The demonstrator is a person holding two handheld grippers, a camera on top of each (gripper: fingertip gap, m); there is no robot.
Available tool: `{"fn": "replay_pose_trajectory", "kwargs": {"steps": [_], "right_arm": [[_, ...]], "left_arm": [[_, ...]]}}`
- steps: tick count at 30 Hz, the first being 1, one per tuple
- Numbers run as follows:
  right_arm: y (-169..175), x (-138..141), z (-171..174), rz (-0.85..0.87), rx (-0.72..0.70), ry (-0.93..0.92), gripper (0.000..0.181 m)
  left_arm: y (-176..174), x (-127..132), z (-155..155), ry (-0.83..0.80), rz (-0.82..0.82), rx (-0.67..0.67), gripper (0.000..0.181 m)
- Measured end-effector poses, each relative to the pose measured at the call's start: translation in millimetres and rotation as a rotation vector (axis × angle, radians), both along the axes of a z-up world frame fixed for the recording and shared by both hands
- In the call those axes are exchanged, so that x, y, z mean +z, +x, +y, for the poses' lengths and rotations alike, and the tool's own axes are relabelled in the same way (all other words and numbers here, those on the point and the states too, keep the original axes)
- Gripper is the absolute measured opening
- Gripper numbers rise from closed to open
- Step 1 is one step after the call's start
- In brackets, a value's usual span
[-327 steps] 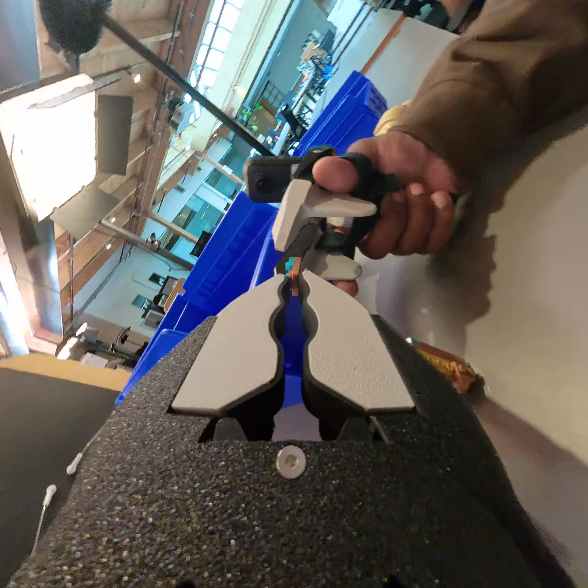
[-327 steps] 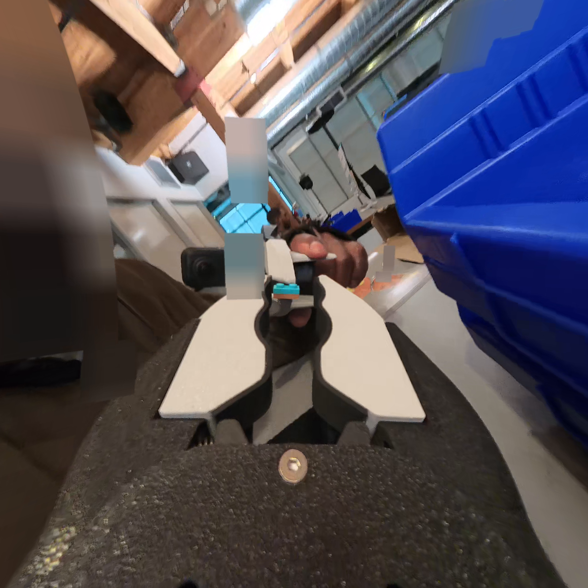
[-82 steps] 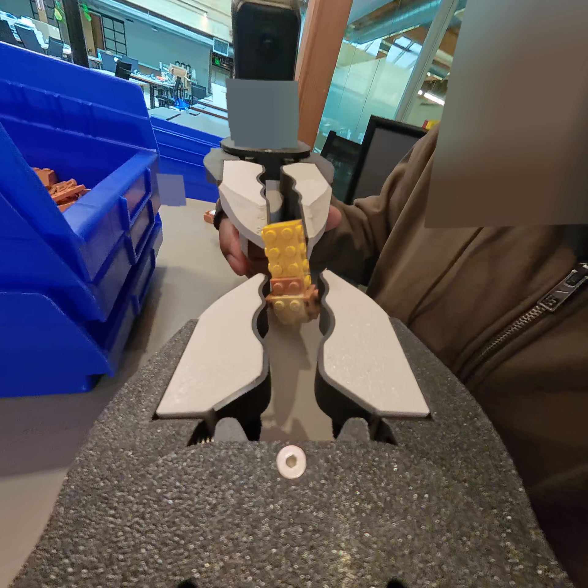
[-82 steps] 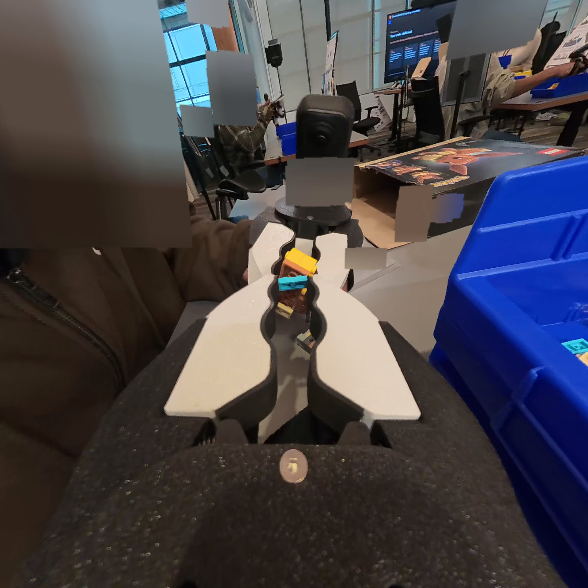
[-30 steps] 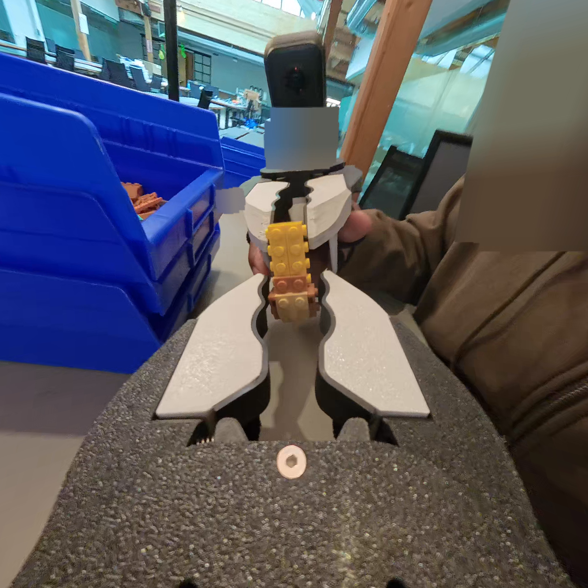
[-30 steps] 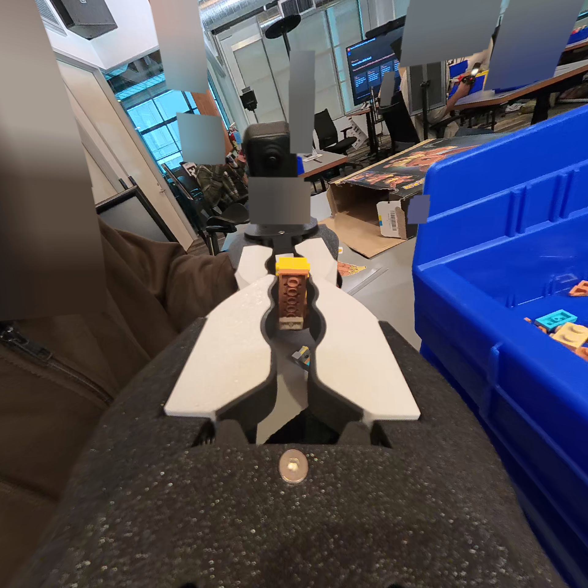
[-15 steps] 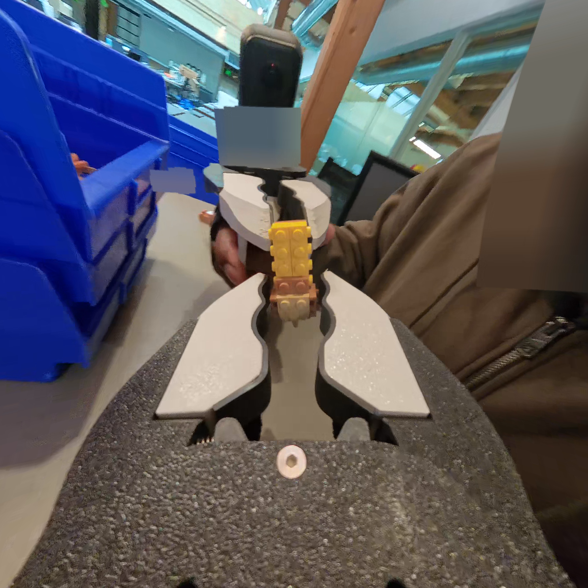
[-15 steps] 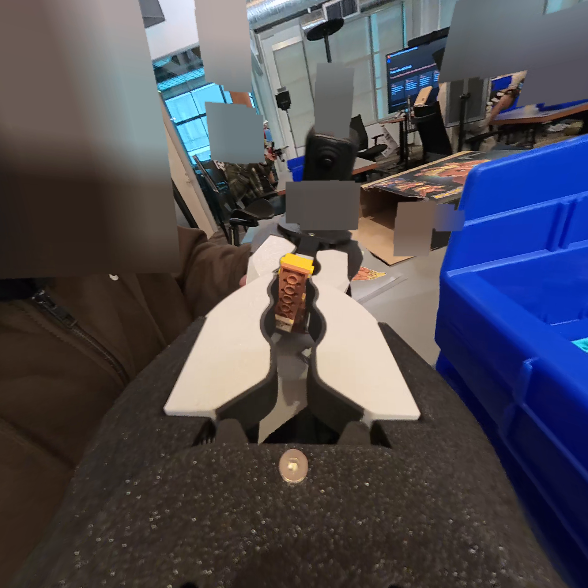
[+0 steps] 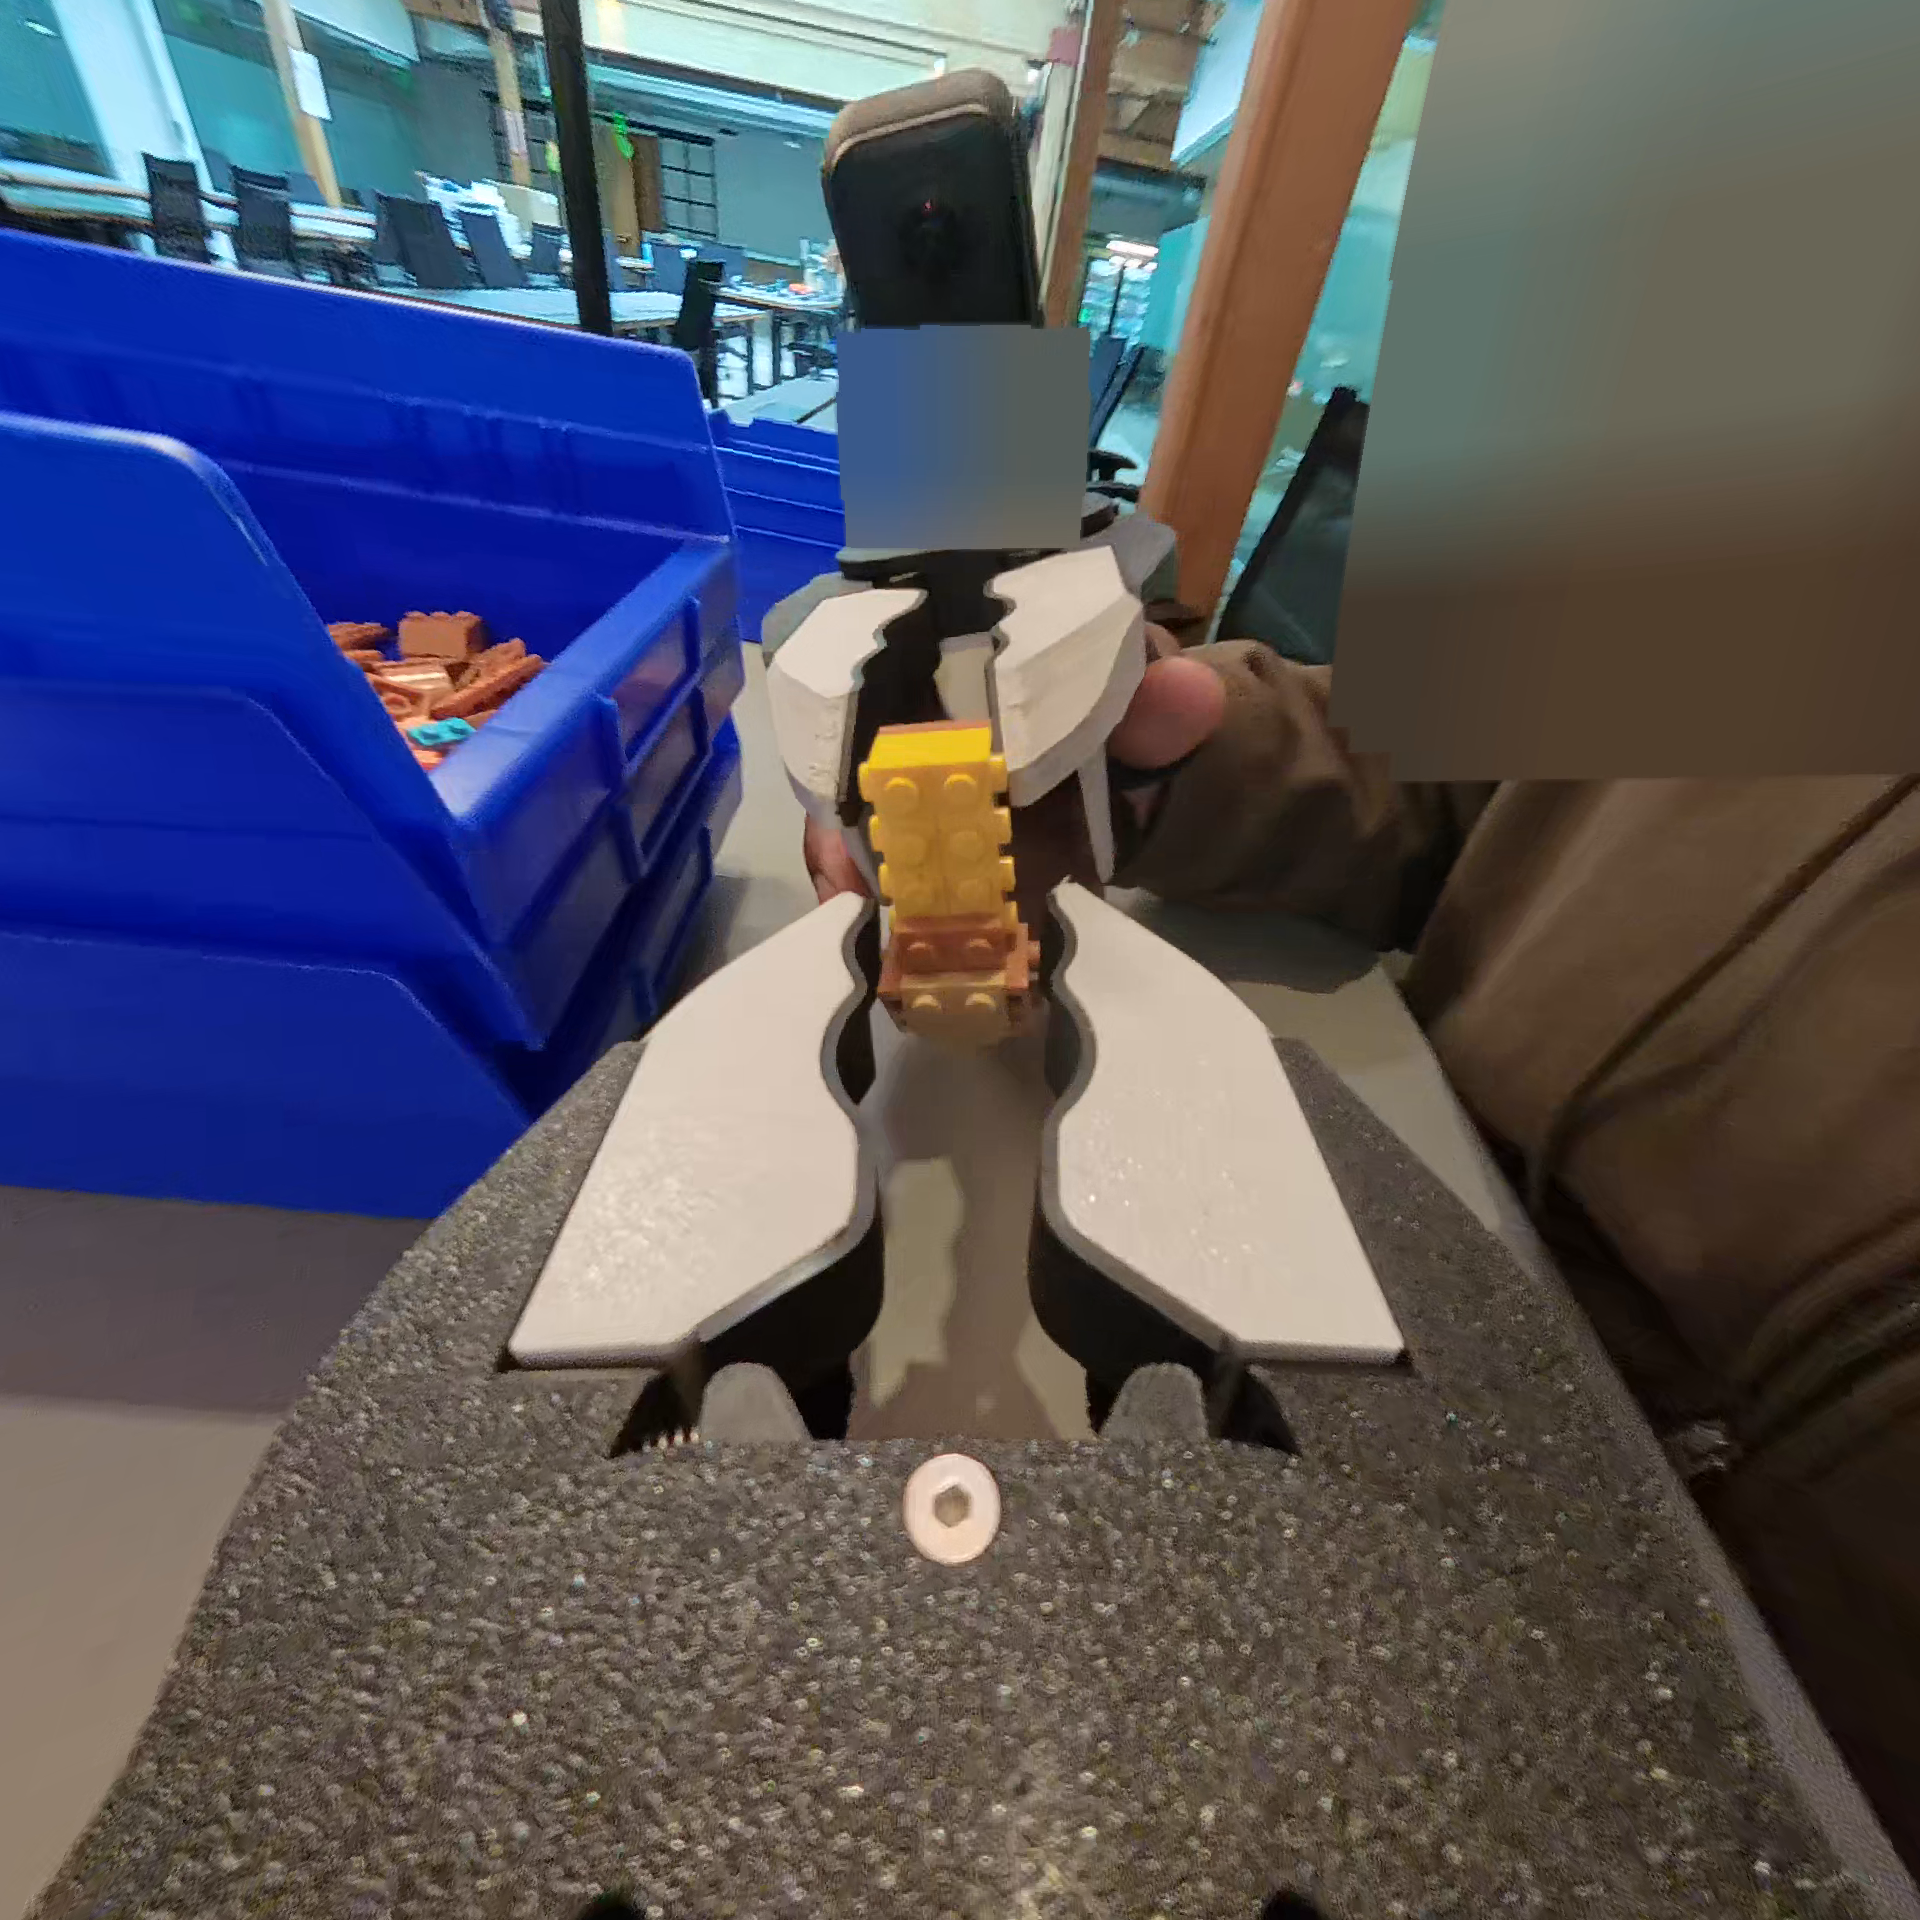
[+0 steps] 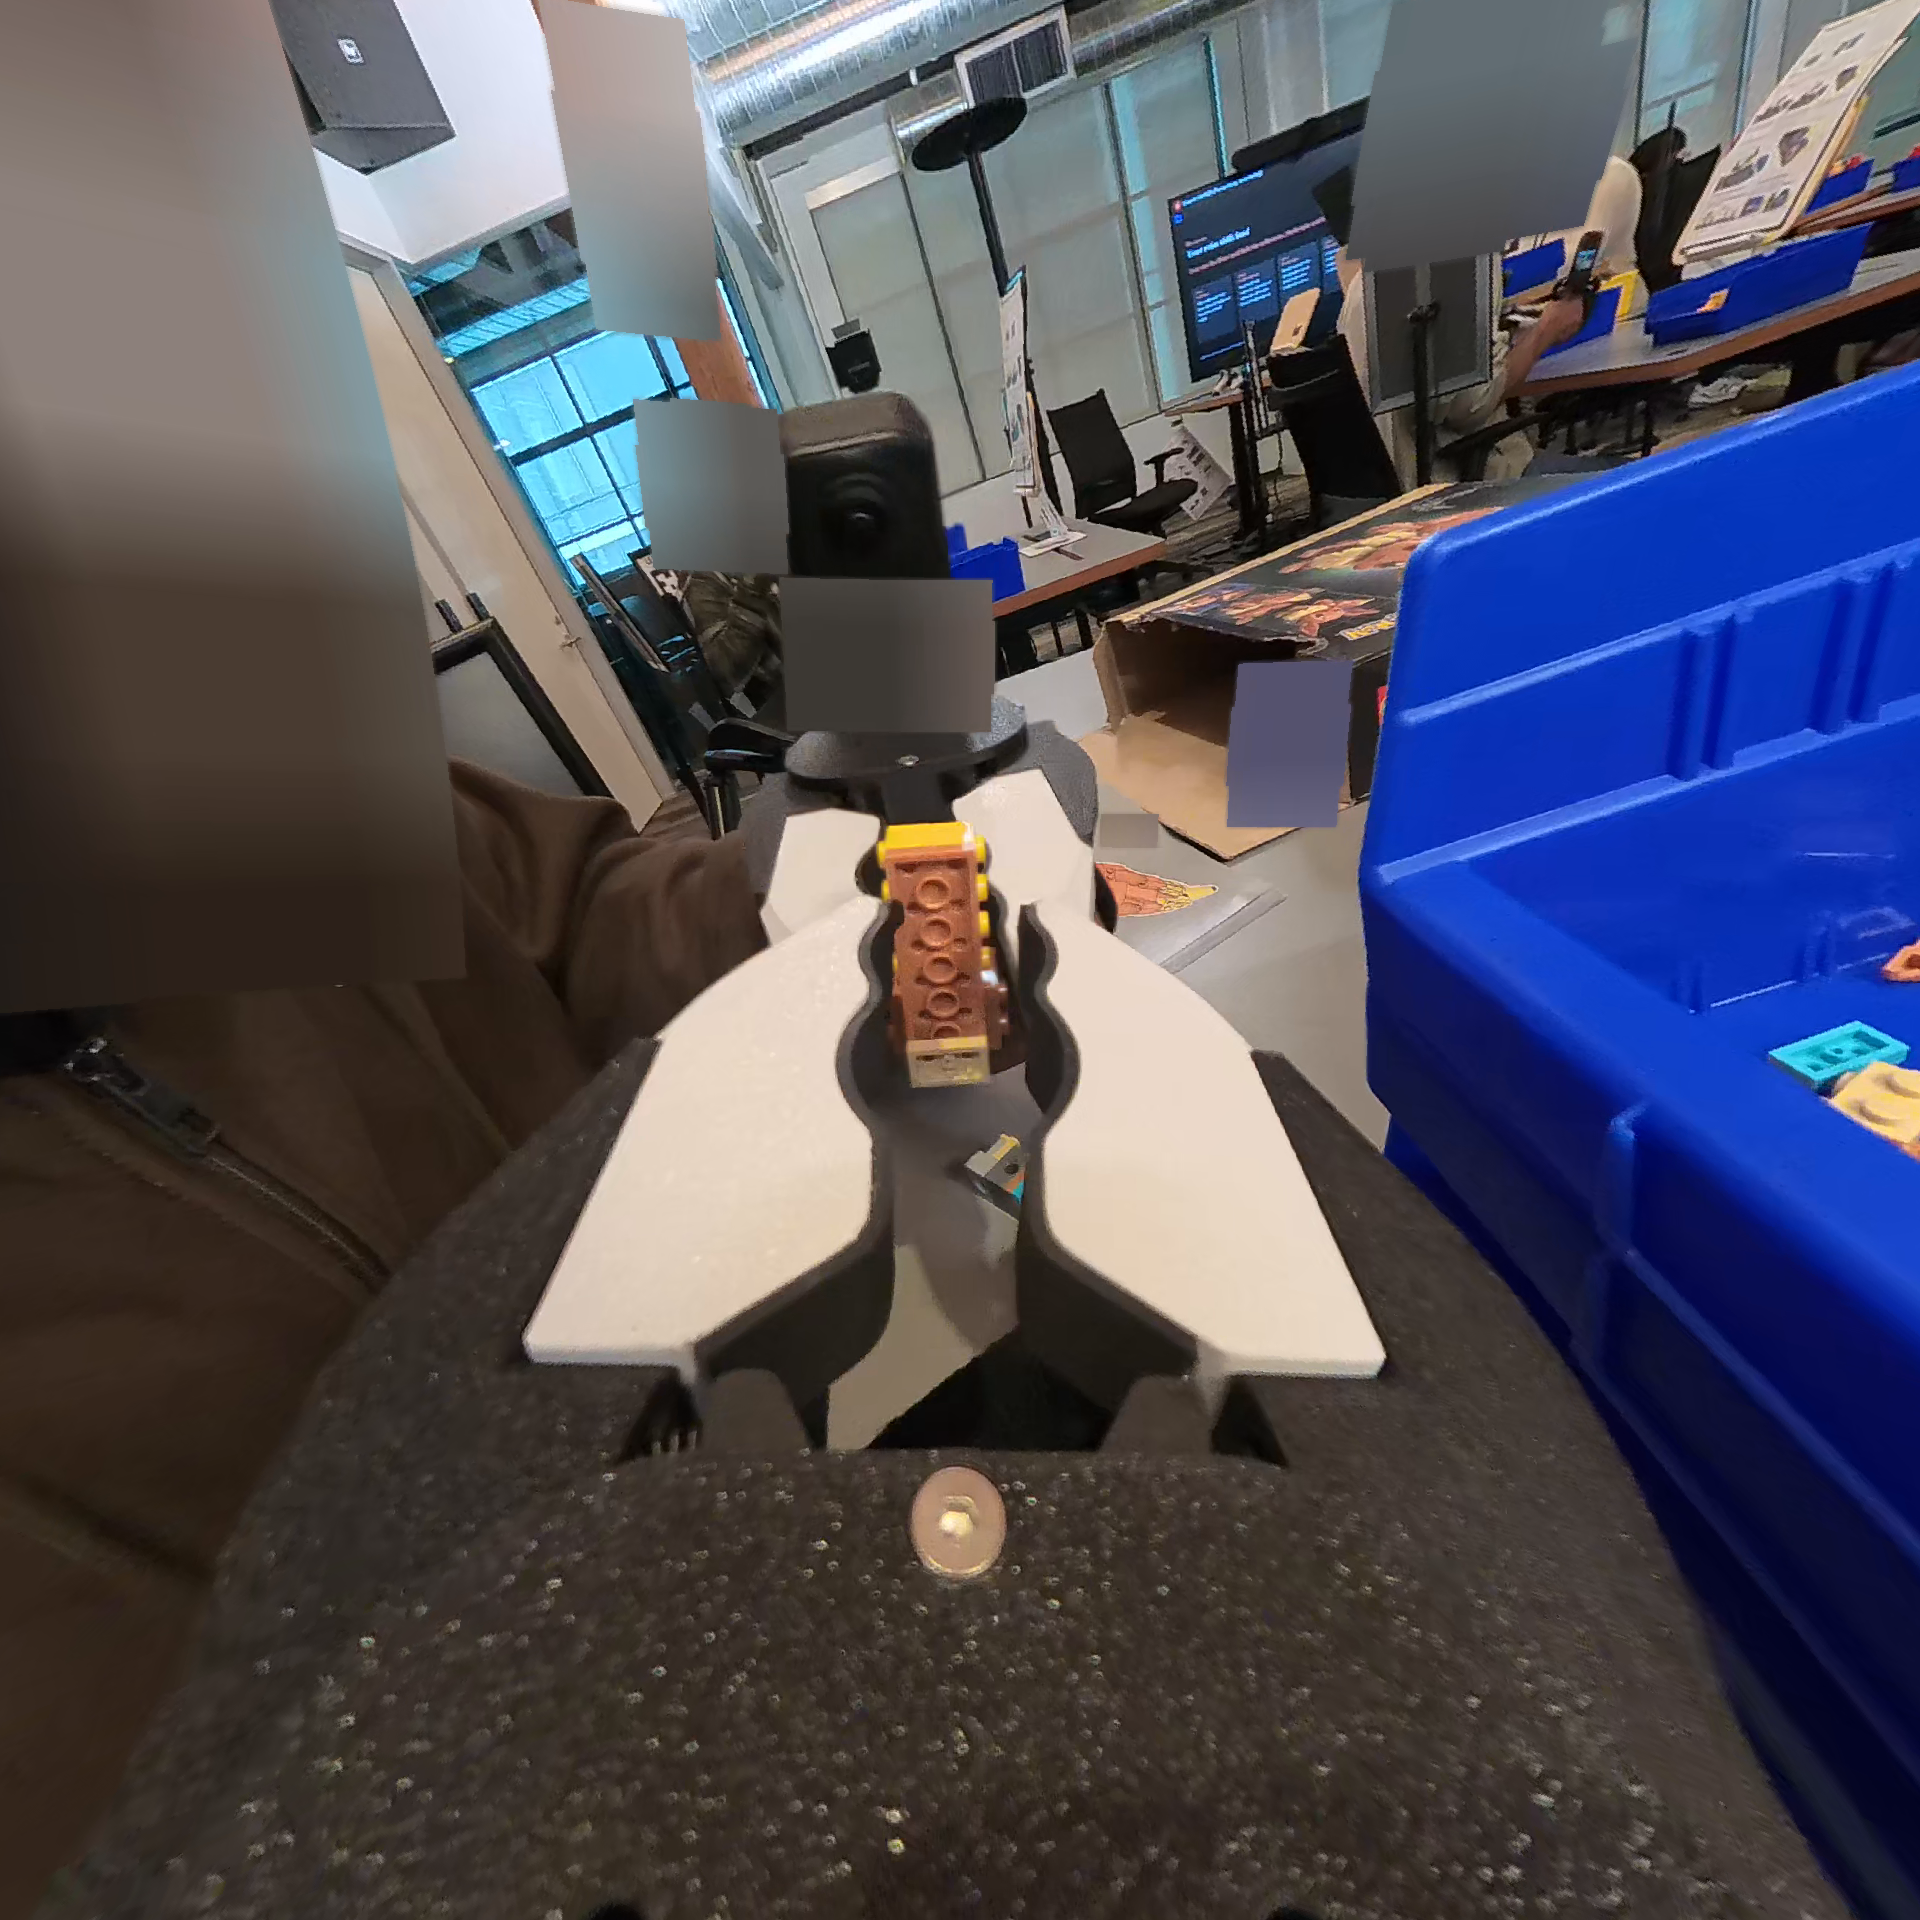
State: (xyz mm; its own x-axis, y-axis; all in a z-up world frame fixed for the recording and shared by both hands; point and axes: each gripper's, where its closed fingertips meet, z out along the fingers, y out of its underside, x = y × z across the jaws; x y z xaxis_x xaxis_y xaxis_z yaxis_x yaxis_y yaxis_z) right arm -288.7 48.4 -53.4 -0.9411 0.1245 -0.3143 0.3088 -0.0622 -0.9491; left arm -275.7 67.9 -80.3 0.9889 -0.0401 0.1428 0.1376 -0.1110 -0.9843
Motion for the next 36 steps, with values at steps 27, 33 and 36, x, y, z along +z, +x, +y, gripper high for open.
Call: {"fn": "replay_pose_trajectory", "kwargs": {"steps": [27, 33, 36], "right_arm": [[18, 3, -3, 0.12, 0.094, -0.048, 0.018], [21, 3, -3, 0.084, 0.134, -0.086, 0.018], [21, 4, -2, 0.064, 0.152, -0.112, 0.018]], "left_arm": [[21, 6, -6, 0.09, -0.266, -0.245, 0.028], [25, 8, -6, 0.118, -0.359, -0.296, 0.028], [27, 10, -6, 0.143, -0.414, -0.32, 0.028]]}}
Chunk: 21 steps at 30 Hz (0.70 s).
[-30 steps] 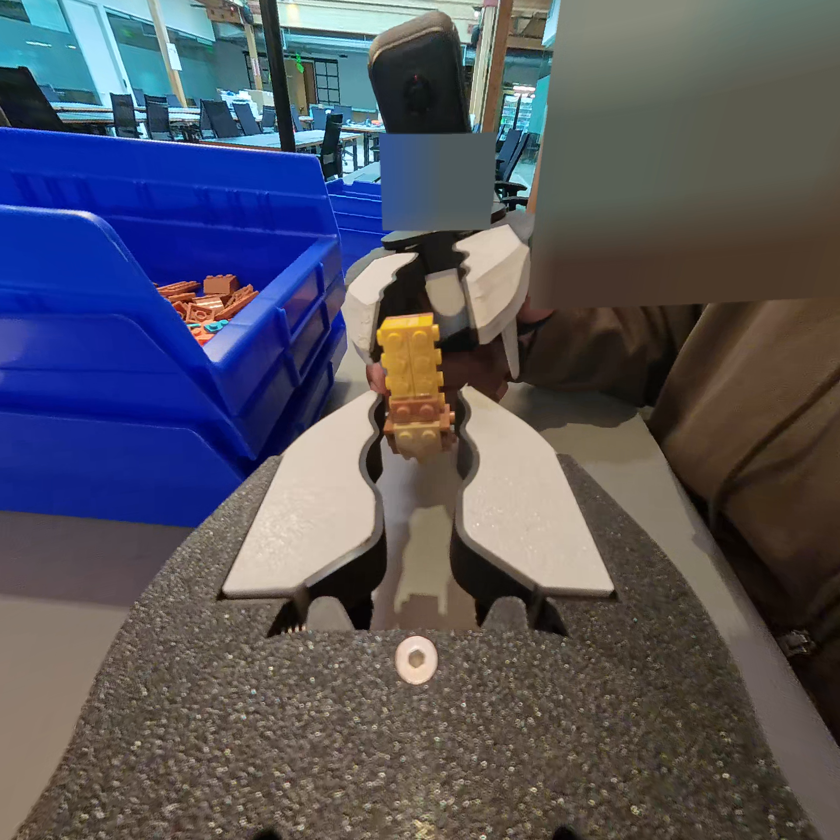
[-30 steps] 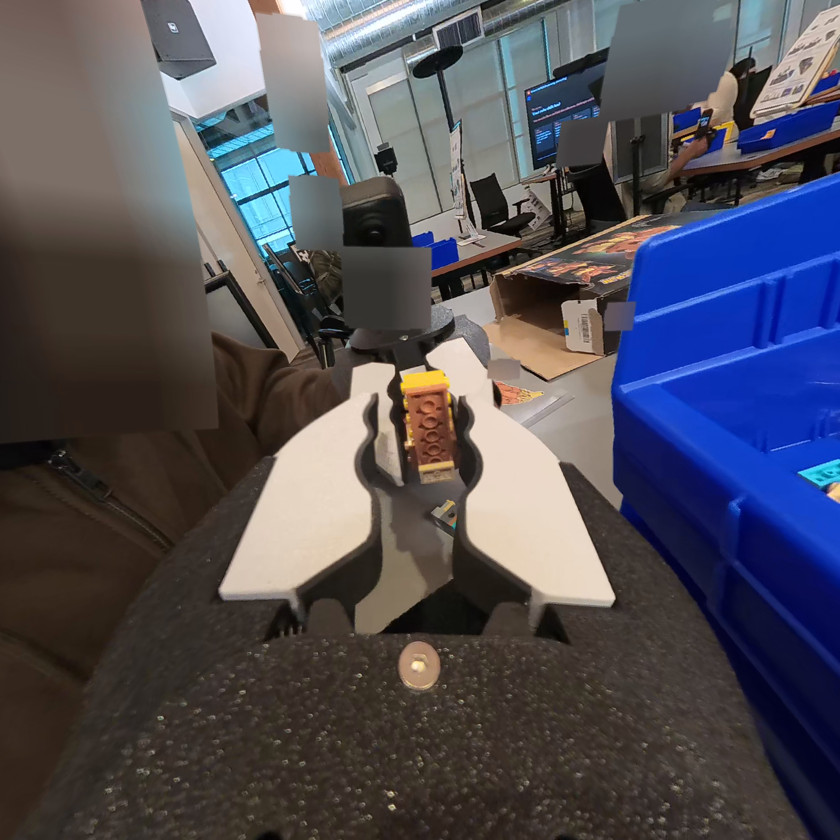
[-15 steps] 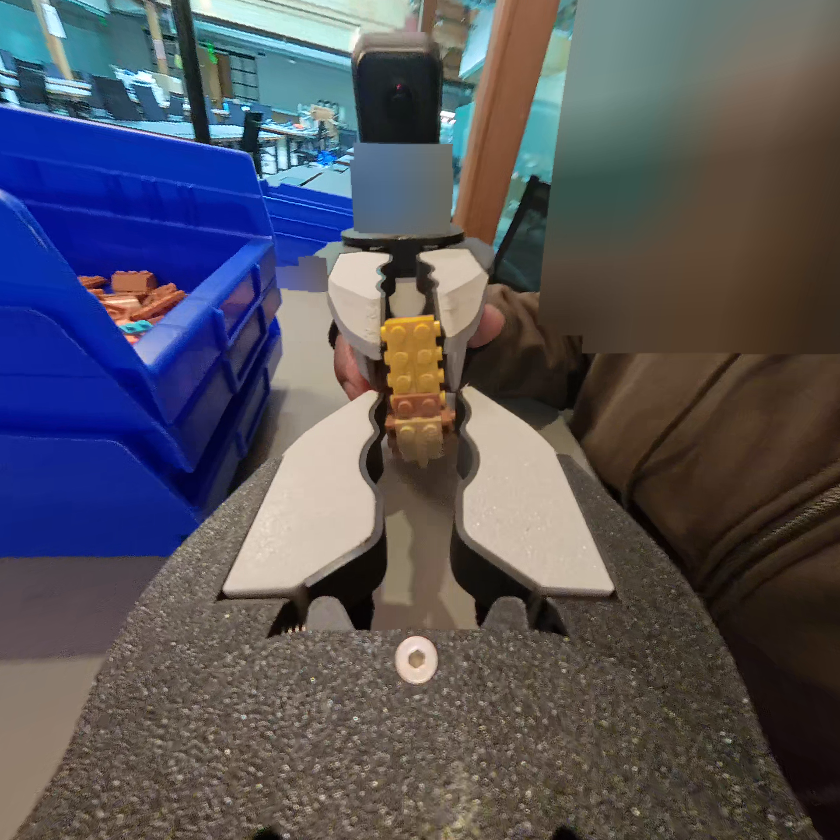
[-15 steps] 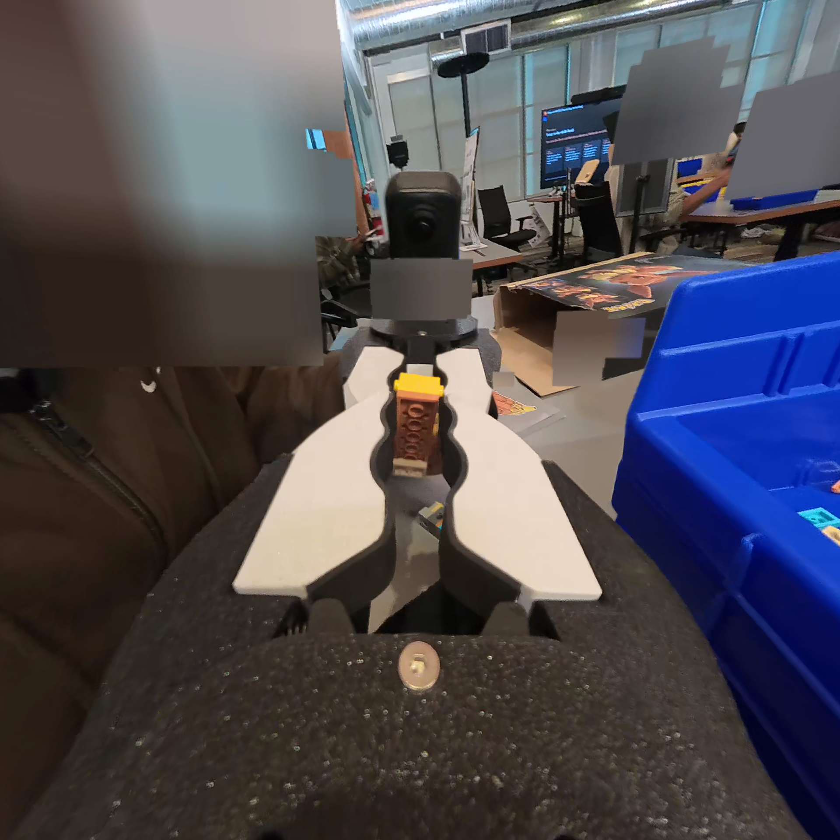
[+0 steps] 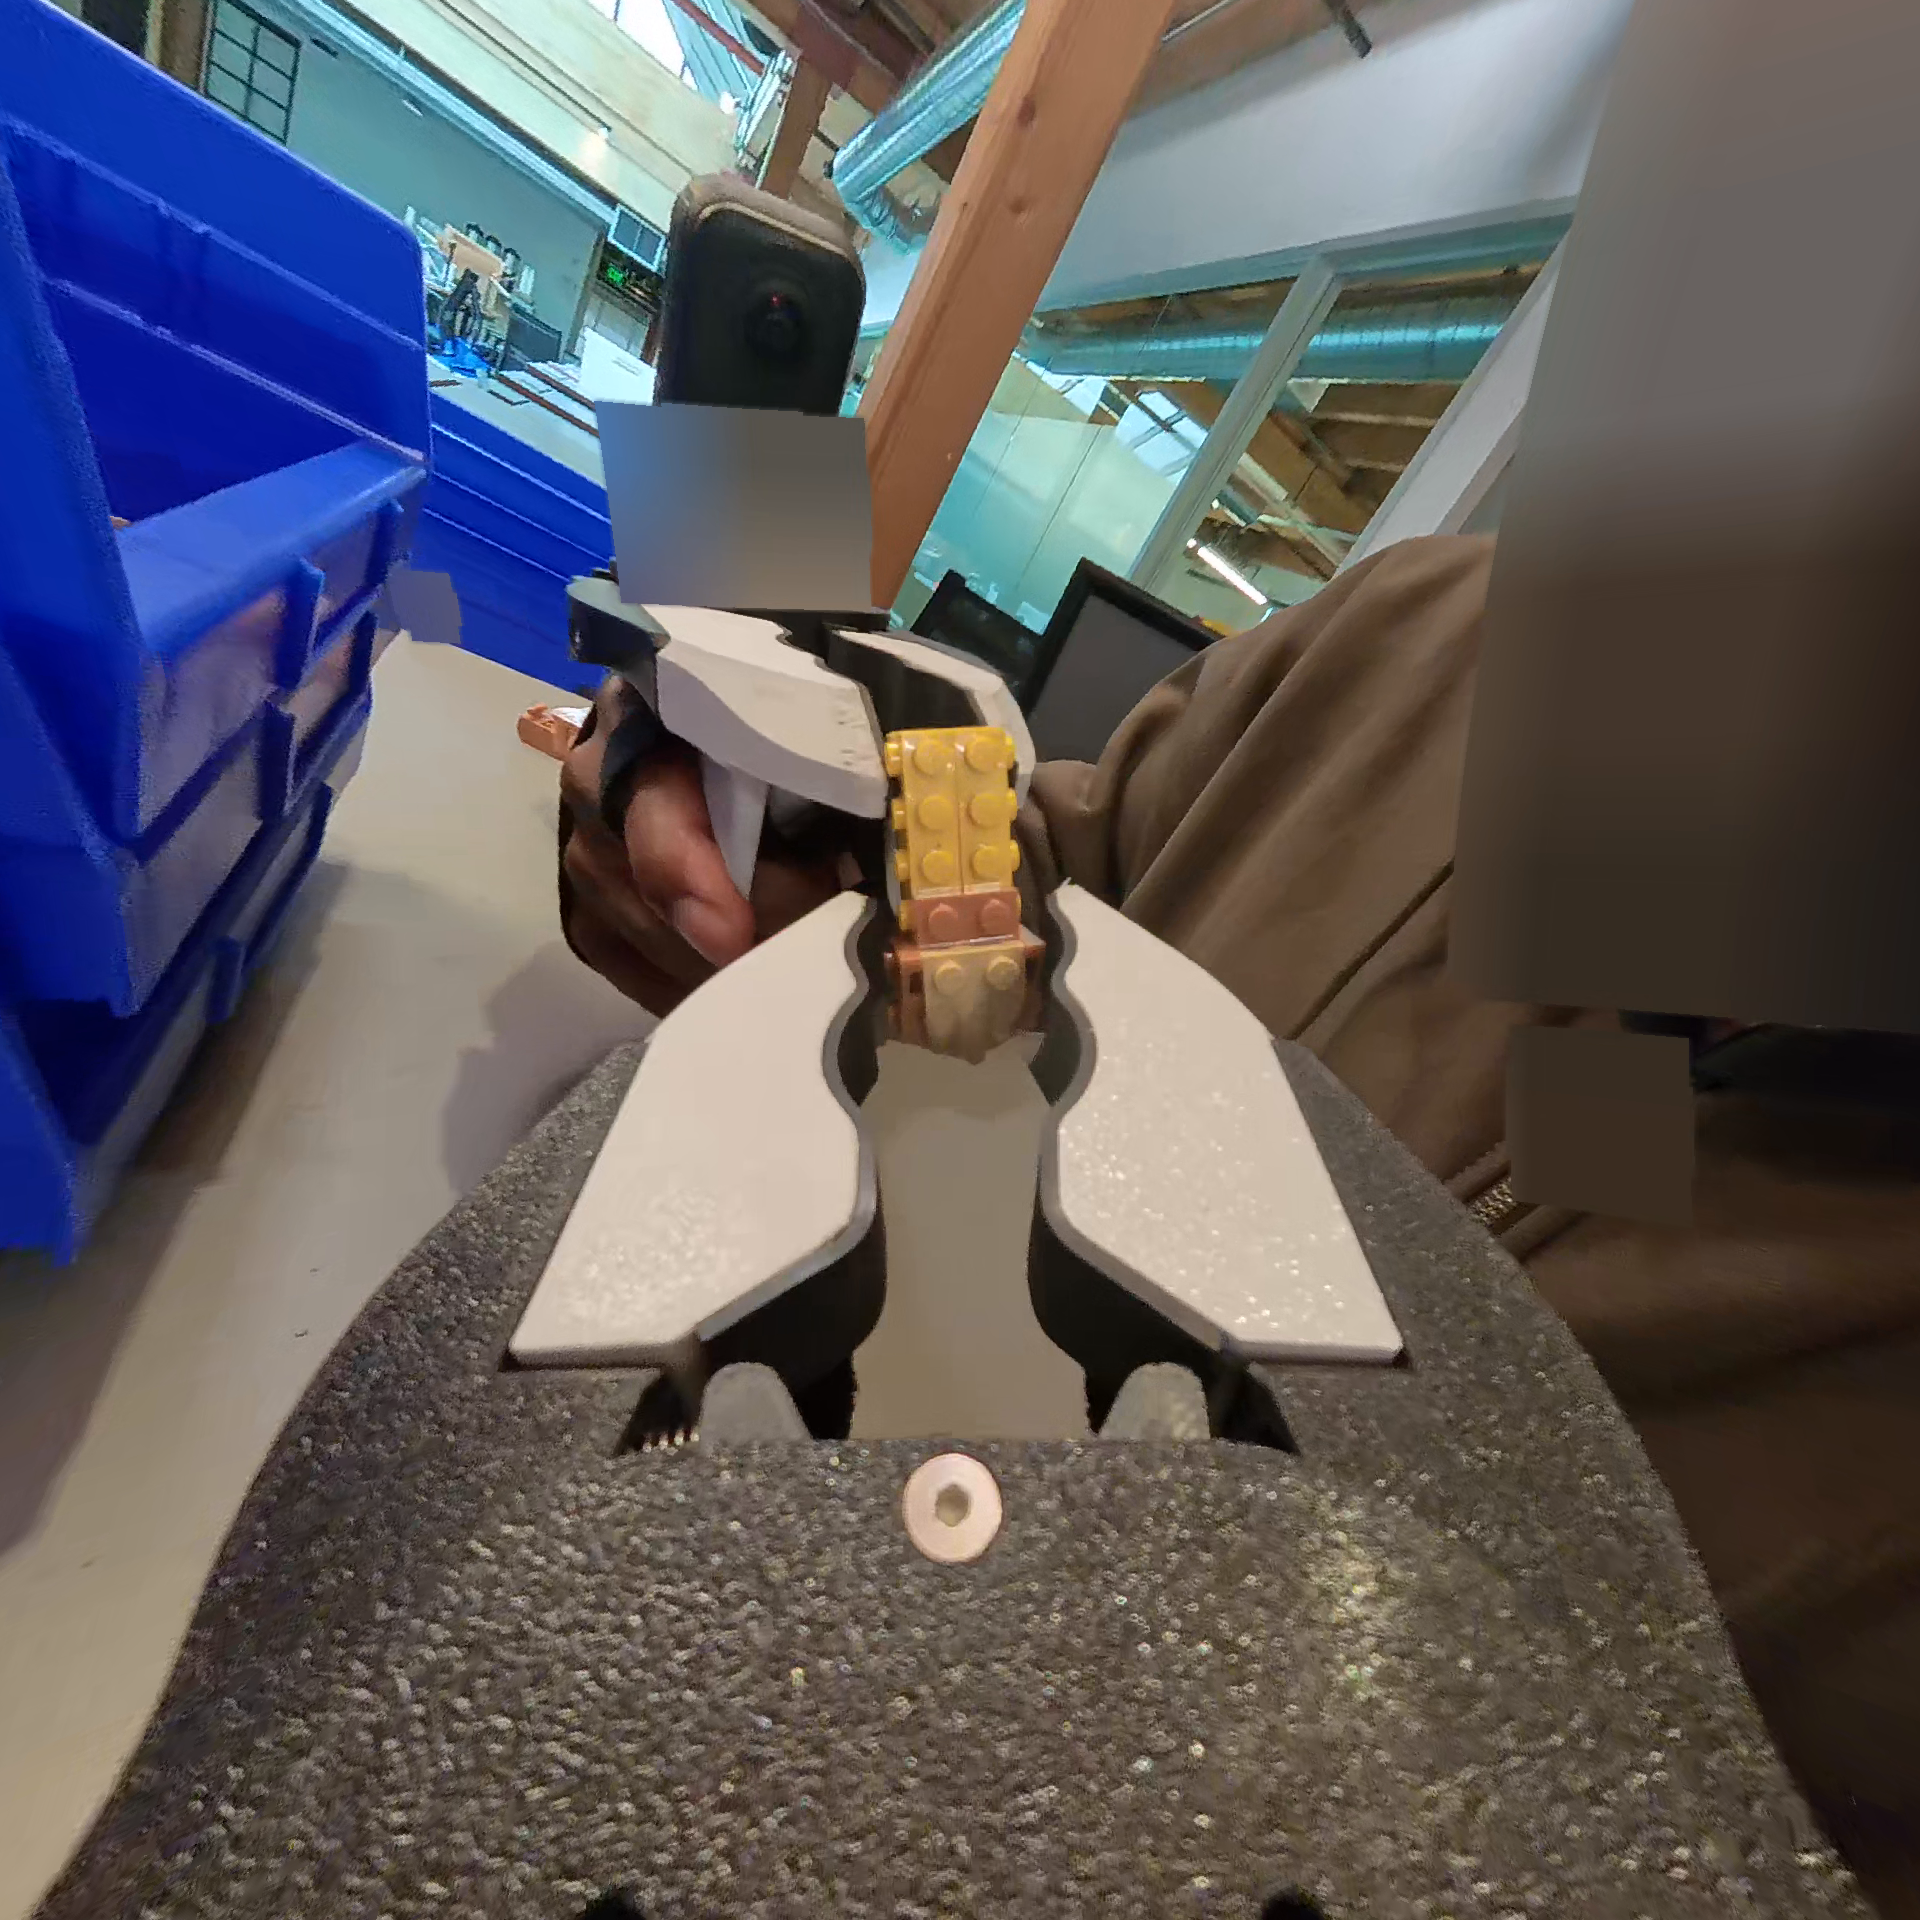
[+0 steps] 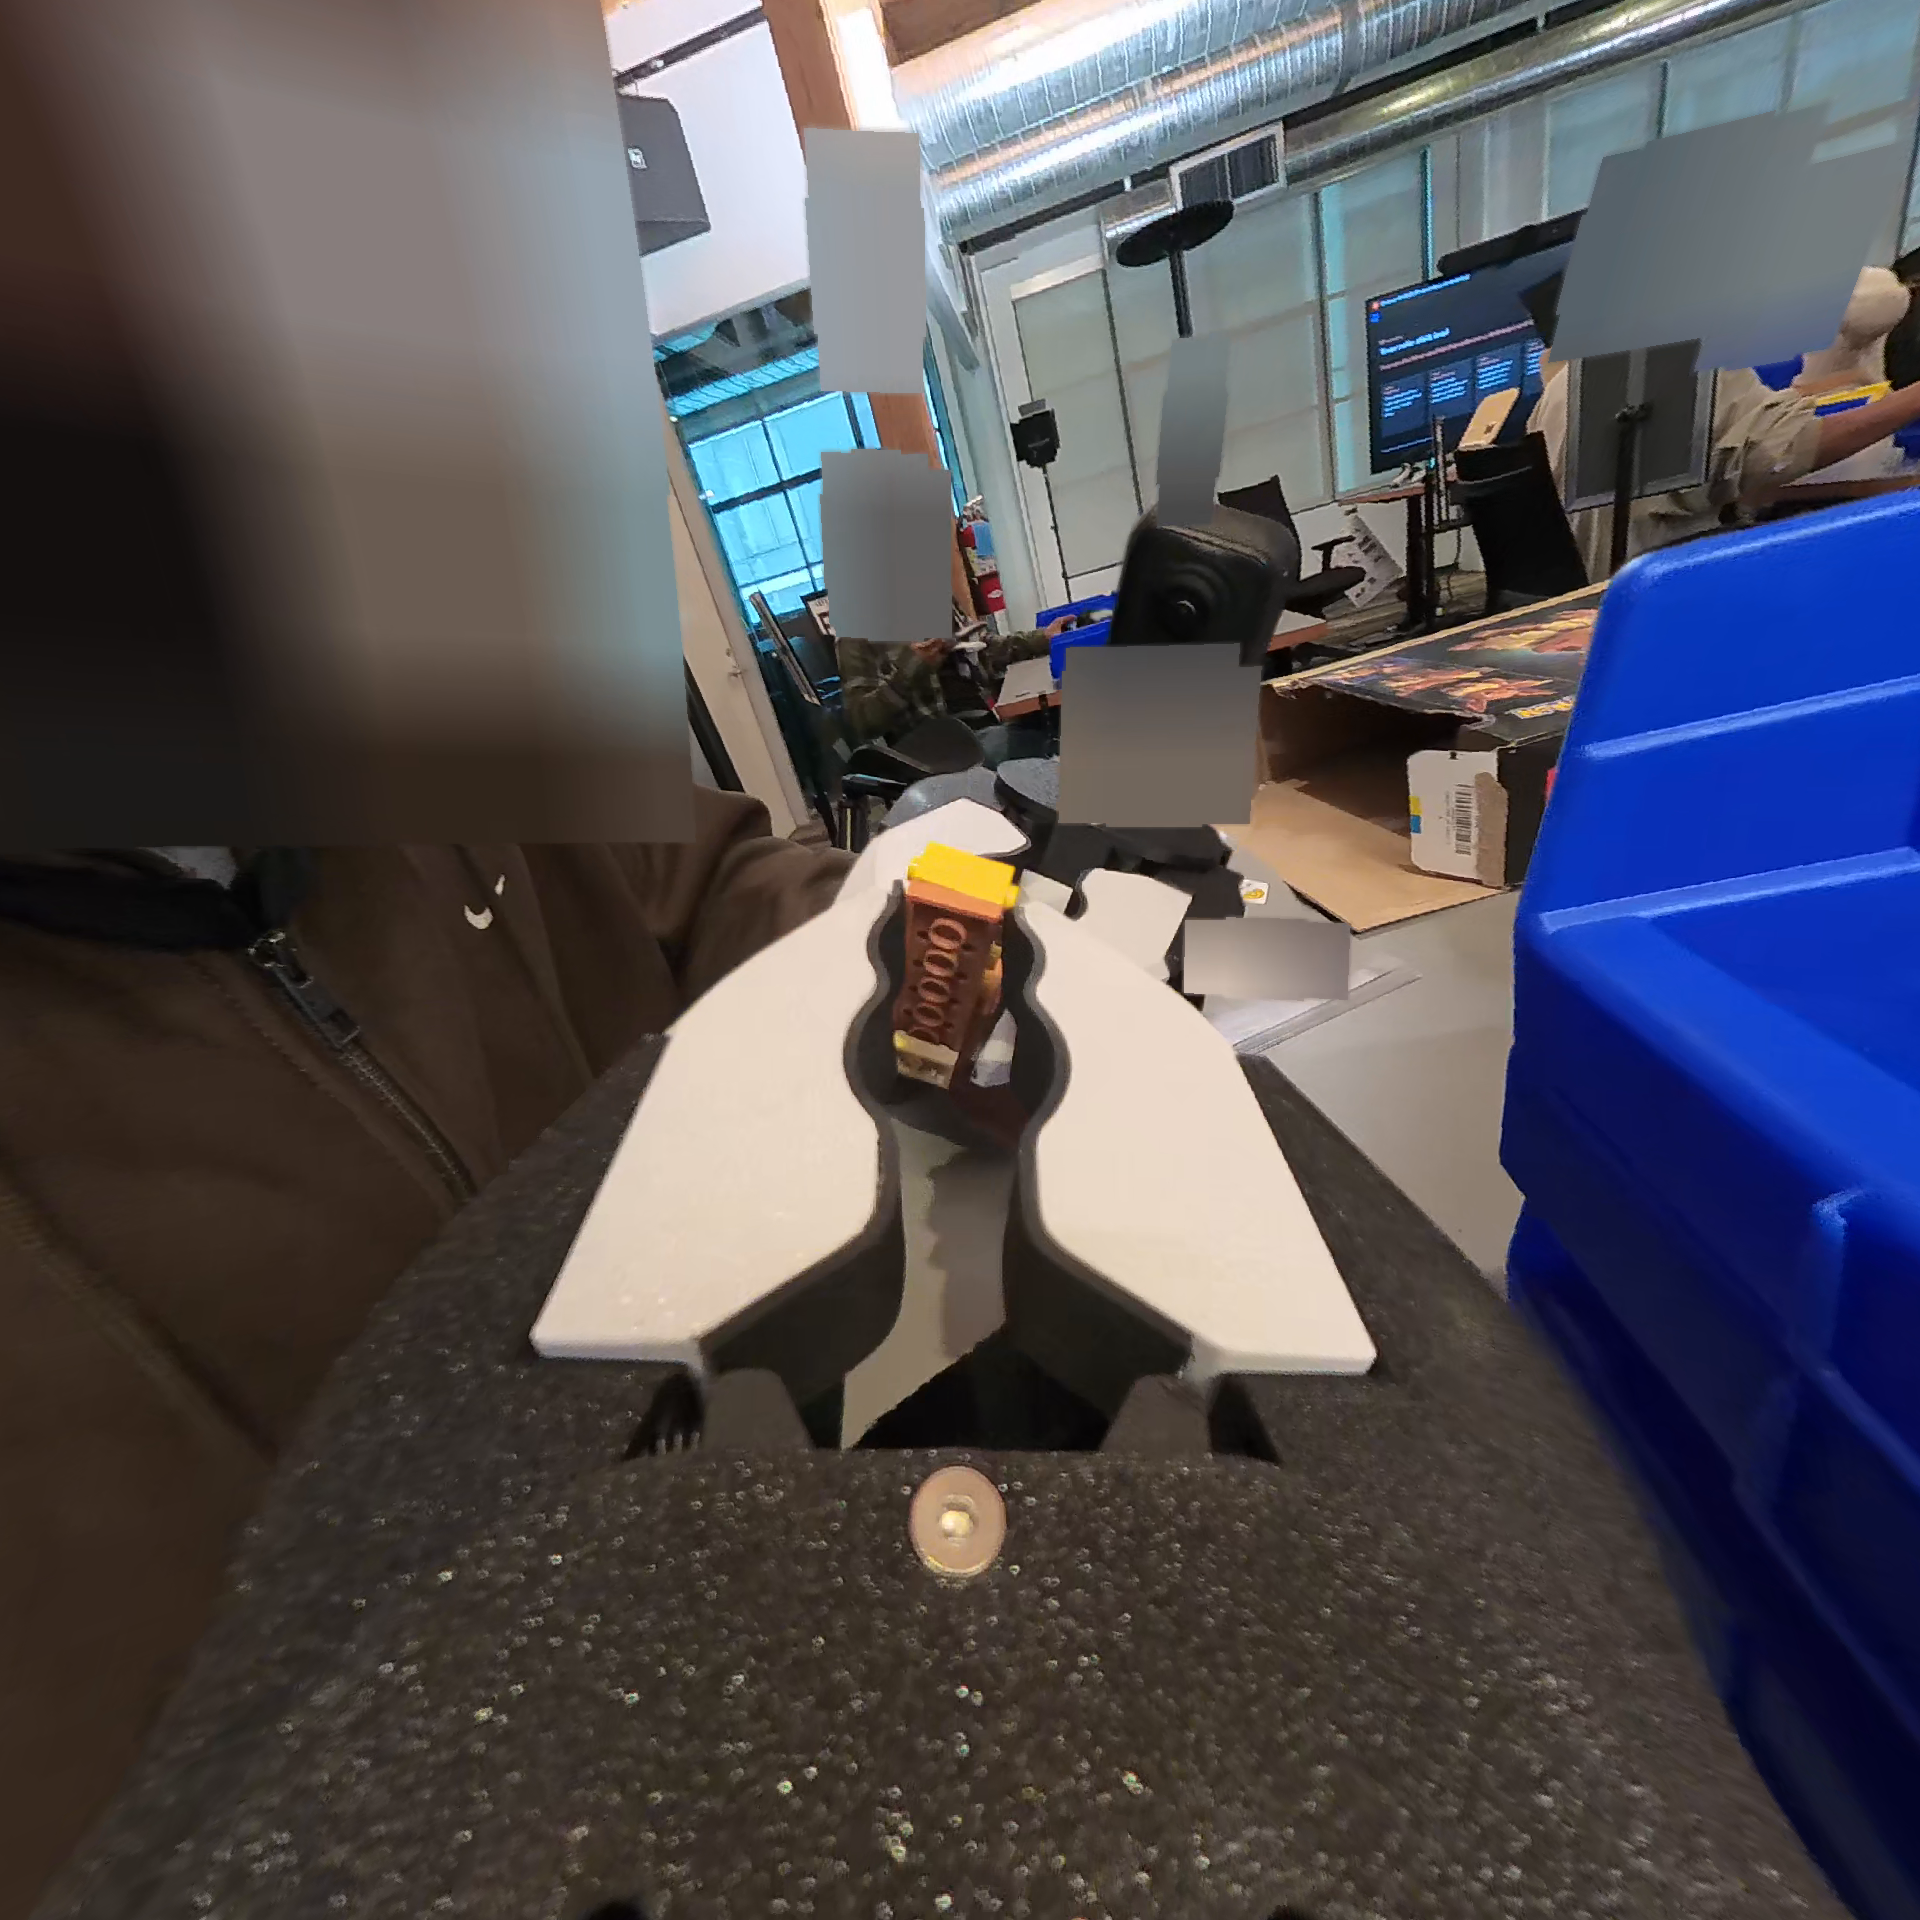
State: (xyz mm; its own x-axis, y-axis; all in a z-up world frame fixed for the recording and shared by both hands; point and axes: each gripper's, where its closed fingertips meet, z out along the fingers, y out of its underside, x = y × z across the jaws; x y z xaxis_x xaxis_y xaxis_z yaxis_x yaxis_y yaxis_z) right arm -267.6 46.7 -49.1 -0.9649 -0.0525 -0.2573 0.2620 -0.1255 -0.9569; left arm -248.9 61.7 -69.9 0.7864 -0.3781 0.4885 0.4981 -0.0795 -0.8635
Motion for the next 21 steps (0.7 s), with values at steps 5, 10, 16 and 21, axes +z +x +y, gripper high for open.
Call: {"fn": "replay_pose_trajectory", "kwargs": {"steps": [5, 10, 16, 21], "right_arm": [[0, -1, 0, -0.027, 0.024, -0.017, 0.018], [0, -1, 1, -0.045, 0.034, -0.029, 0.018], [-15, -2, 1, -0.056, -0.09, 0.009, 0.018], [-15, -6, -2, 0.003, -0.137, 0.08, 0.025]], "left_arm": [[1, 0, 0, 0.012, -0.04, -0.024, 0.028], [2, 0, 0, 0.024, -0.06, -0.03, 0.028], [-17, -5, 4, -0.024, 0.109, 0.156, 0.028], [-23, -12, 9, -0.093, 0.305, 0.275, 0.029]]}}
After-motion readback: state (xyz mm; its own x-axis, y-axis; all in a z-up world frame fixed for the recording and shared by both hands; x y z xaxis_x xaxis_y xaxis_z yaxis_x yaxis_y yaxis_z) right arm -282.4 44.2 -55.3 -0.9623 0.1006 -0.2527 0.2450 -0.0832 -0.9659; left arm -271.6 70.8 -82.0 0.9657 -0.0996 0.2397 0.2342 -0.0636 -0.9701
